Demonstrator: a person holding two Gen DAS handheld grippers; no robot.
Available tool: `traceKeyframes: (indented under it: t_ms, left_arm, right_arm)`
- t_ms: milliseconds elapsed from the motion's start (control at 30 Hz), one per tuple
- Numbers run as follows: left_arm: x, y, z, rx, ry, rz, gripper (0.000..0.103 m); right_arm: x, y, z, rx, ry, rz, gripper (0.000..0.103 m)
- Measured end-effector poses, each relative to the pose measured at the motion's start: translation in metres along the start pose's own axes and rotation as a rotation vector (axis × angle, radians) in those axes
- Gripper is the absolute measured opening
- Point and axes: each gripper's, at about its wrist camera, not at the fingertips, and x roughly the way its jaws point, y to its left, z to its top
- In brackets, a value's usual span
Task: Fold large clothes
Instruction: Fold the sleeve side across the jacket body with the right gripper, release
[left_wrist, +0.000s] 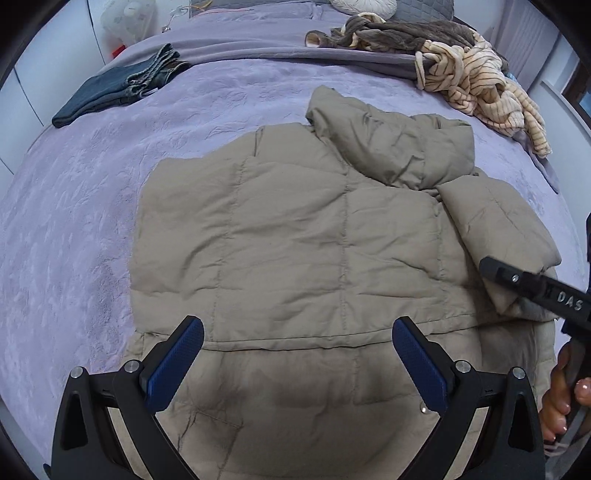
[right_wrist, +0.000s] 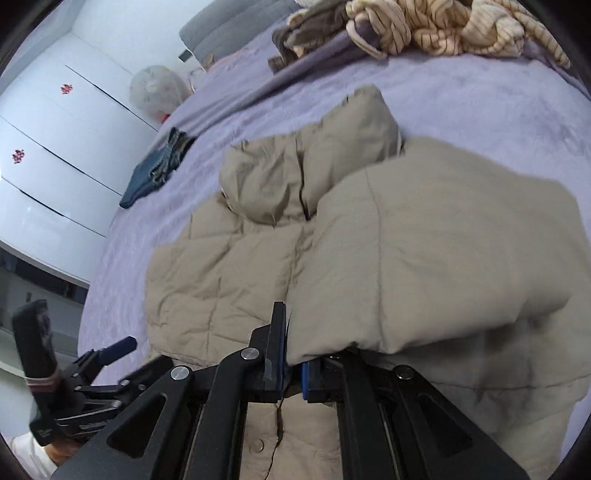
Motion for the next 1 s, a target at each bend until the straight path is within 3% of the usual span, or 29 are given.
traceKeyframes:
  t_ms: [133, 233, 300, 367, 400, 433, 600, 667, 700, 733, 767, 867, 1000]
  left_arm:
    - [0.010, 0.007, -0.001, -0.003, 0.010, -0.014, 0.102]
    - [0.016, 0.005, 0.001, 0.000, 0.020, -0.039, 0.102]
    - [0.018, 0.002, 0.006, -0.004, 0.021, -0.062, 0.102]
    - [0.019, 0.000, 0.012, -0.007, 0.019, -0.092, 0.102]
    - [0.019, -0.001, 0.016, -0.007, 0.012, -0.109, 0.102]
    - [0.019, -0.002, 0.020, -0.006, 0.005, -0.123, 0.102]
    - [0.016, 0.001, 0.038, -0.014, -0.026, -0.205, 0.102]
    - [0.016, 0.005, 0.043, -0.023, -0.034, -0.241, 0.102]
    - [0.016, 0.008, 0.044, -0.030, -0.037, -0.265, 0.102]
    - [0.016, 0.011, 0.045, -0.038, -0.037, -0.292, 0.102]
    - [0.015, 0.015, 0.046, -0.051, -0.036, -0.321, 0.102]
    - [0.014, 0.028, 0.046, -0.086, -0.026, -0.386, 0.089]
    - [0.014, 0.045, 0.043, -0.129, -0.009, -0.408, 0.089]
  right_arm:
    - [0.024, -0.027, -0.004, 0.124, 0.065, -0.020, 0.007]
    - [0.021, -0.040, -0.002, 0.203, 0.098, 0.018, 0.009]
    - [0.008, -0.042, 0.000, 0.228, 0.095, 0.033, 0.020]
    - [-0.015, -0.044, -0.002, 0.249, 0.058, 0.055, 0.062]
    - [-0.028, -0.046, -0.005, 0.264, 0.027, 0.056, 0.070]
    - [-0.039, -0.046, -0.006, 0.282, 0.000, 0.054, 0.074]
    - [-0.077, -0.092, -0.007, 0.518, -0.136, 0.088, 0.074]
    - [-0.080, -0.110, -0.005, 0.610, -0.172, 0.103, 0.069]
    - [-0.081, -0.114, -0.002, 0.634, -0.185, 0.106, 0.057]
    - [-0.080, -0.111, 0.003, 0.626, -0.184, 0.091, 0.014]
    - [-0.081, -0.104, 0.009, 0.586, -0.186, 0.071, 0.007]
    - [-0.072, -0.045, 0.034, 0.327, -0.172, 0.037, 0.007]
    - [-0.044, 0.038, 0.040, 0.028, -0.098, 0.016, 0.006]
